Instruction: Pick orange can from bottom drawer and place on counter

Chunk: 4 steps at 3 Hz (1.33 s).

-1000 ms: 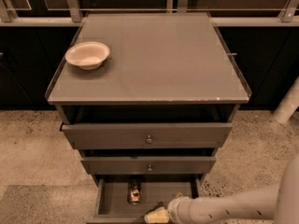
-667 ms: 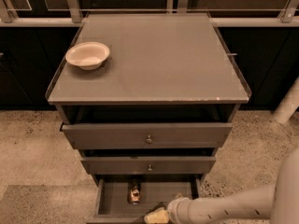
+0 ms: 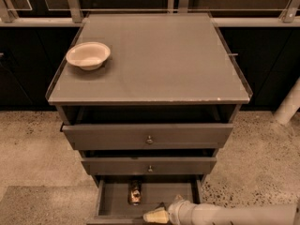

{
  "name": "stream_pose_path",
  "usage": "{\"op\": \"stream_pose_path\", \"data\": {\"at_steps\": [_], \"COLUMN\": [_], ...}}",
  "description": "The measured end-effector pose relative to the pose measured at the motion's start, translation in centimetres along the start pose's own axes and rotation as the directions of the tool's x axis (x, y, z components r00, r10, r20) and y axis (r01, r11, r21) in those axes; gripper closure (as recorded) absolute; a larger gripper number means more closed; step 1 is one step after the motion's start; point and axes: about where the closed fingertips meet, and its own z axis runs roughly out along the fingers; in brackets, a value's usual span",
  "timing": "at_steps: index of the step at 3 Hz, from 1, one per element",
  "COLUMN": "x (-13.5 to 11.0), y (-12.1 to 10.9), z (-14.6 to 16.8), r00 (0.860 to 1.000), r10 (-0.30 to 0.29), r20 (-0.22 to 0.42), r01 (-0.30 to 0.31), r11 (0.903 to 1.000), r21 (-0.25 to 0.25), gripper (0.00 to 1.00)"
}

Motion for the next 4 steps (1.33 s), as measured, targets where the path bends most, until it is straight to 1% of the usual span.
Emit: {"op": "stream_pose_path", "data": {"at_steps": [1, 2, 3, 4], "x": [-0.4, 0.7, 0.6, 1.1], "y": [-0.5, -0.4, -0.4, -0.7], "z": [4.1, 12.2, 12.6, 13.7], "r00": [0.996, 0.995, 0.995, 0.994], "r10": [0.036, 0.071, 0.07, 0.082], "r20": [0.081, 0.074, 0.073, 0.076], "r01": [-0.029, -0.059, -0.058, -0.071], "r11": [0.9964, 0.9862, 0.986, 0.9879], "r21": [-0.08, -0.155, -0.156, -0.138], "gripper": [0.0, 0.0, 0.0, 0.0]}}
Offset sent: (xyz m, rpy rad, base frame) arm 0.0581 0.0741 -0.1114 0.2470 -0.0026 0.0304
